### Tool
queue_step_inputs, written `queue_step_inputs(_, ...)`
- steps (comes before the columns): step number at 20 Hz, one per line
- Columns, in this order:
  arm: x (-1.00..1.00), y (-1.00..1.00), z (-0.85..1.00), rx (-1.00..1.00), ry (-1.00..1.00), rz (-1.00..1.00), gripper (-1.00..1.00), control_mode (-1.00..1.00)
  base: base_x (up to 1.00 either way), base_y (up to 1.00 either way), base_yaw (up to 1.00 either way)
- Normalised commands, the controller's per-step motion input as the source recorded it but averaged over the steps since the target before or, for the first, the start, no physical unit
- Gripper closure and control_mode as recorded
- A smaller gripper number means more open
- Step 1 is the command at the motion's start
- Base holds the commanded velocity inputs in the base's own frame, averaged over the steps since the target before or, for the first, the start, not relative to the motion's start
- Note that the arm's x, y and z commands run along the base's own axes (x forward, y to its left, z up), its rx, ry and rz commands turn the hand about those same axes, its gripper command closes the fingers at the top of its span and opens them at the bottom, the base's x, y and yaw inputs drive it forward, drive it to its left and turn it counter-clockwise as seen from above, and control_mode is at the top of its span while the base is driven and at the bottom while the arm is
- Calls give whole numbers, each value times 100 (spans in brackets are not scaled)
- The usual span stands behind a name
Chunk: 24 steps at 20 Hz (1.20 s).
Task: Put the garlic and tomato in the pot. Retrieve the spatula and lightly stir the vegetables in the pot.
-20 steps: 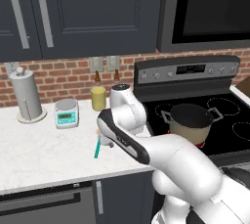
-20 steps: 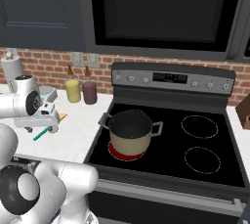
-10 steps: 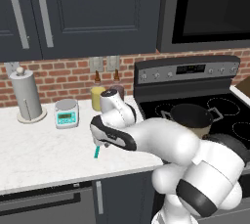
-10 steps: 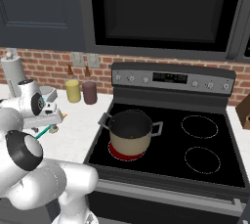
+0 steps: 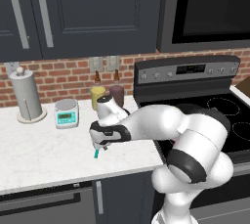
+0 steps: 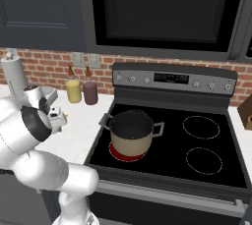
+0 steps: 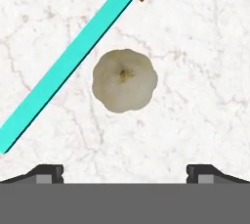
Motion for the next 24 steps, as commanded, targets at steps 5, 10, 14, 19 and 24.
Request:
queue_step_inputs(5,27,9,-34,-1,0,8,-100,-100,0,0,0)
queue_step_inputs(10,37,10,-7,0,0,7,-100,-100,0,0,0)
queue_step_inputs(14,30,15,-7,0,0,6,-100,-100,0,0,0)
queue_step_inputs(19,14,12,-14,0,0,5,-100,-100,0,0,0)
queue_step_inputs(24,-8,1,-13,-1,0,1,-100,-100,0,0,0)
